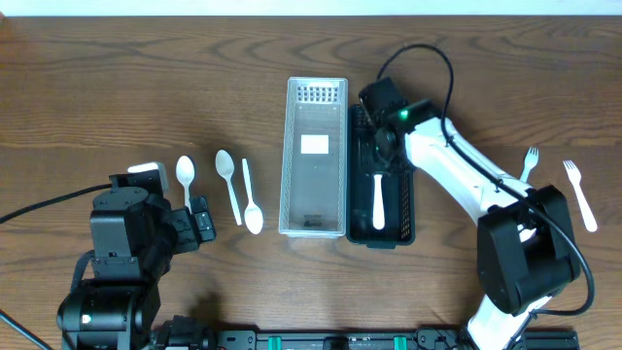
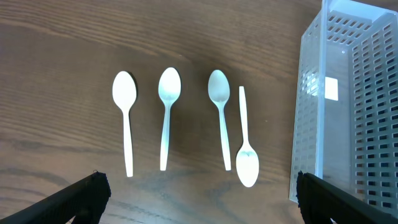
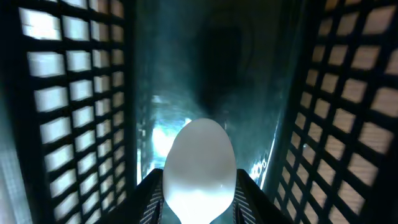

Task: Pack container
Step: 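Carry the spoon into the dark green basket and release it, then move the right gripper to the white fork and grasp it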

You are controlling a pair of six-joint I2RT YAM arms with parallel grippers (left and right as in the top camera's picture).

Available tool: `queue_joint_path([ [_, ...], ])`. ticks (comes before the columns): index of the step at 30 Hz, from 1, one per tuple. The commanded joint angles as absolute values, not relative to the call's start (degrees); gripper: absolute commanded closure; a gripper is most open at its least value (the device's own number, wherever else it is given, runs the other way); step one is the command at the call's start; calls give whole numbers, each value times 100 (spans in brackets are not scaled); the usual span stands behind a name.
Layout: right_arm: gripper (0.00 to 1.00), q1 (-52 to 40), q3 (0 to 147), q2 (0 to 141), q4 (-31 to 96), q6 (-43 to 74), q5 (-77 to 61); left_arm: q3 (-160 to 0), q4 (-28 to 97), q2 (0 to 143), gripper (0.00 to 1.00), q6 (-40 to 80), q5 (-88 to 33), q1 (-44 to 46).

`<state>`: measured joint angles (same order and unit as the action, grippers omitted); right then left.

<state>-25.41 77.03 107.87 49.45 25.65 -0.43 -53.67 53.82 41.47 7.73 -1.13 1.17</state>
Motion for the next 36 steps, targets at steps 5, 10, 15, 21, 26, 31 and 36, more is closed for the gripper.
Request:
queue_joint_path([
  [5, 56, -2589, 7682, 10779, 4670, 2477, -49, -5450, 5465, 4158, 2, 825, -106, 82],
  [10, 30, -2558, 8361, 10687, 5000, 1990, -47, -5450, 5502, 4158, 2, 825, -106, 82],
  [15, 29, -2263, 9883, 10512, 6270, 1710, 316, -5450, 5502, 4158, 2, 825, -106, 82],
  [21, 24, -1079, 10873, 10210, 7094, 1868, 666, -5450, 5502, 4158, 2, 825, -106, 82],
  [26, 16, 414, 10615, 10239, 7150, 2021, 469, -5450, 5502, 4158, 2, 825, -106, 82],
  [31, 12, 1590, 10042, 10398, 6674, 1538, 86, -5450, 5507, 4158, 2, 825, -106, 82],
  [36, 5, 2421, 9338, 10698, 5994, 1146, -117, -5450, 5507, 4158, 2, 825, -106, 82],
])
